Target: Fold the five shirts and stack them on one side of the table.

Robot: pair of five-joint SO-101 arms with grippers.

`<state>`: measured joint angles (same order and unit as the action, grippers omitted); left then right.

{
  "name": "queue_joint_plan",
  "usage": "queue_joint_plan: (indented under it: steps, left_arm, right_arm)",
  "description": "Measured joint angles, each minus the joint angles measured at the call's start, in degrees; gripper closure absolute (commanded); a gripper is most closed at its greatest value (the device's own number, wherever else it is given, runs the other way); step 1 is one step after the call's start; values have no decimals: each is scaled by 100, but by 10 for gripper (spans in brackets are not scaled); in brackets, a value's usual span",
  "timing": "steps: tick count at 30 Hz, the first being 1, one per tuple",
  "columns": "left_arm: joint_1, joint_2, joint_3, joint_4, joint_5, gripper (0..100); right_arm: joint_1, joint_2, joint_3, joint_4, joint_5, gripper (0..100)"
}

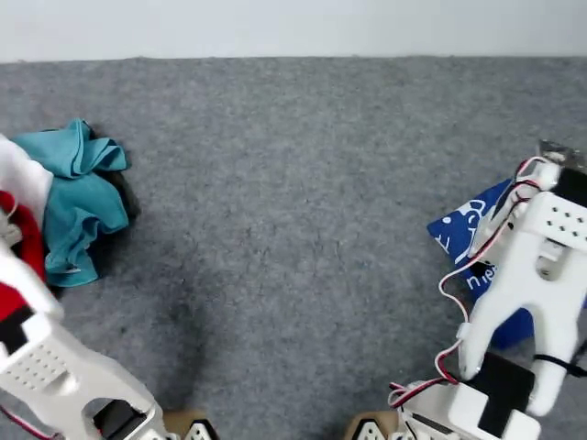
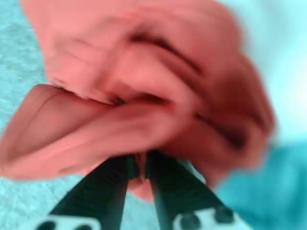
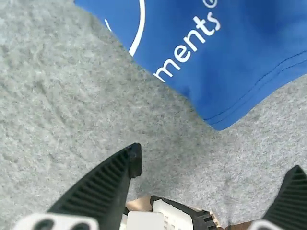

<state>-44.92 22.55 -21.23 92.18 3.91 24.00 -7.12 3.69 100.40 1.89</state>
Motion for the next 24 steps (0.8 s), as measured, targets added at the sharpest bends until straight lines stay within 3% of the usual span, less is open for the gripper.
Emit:
queue_joint_plan:
  steps: [6, 18, 21, 24]
  left_arm:
    - [1486, -1108, -853, 677, -255, 987]
    - [6198, -1758, -1178, 721, -1609, 987]
    - [6549, -1758, -1178, 721, -1644, 987]
    - [5969, -1758, -1178, 721, -1653, 987]
  right_arm:
    - [-18, 0, 18, 0, 0, 563]
    - [-18, 0, 18, 0, 0, 563]
    - [202, 0, 26, 0, 123, 563]
    - [492, 0, 26, 0, 176, 563]
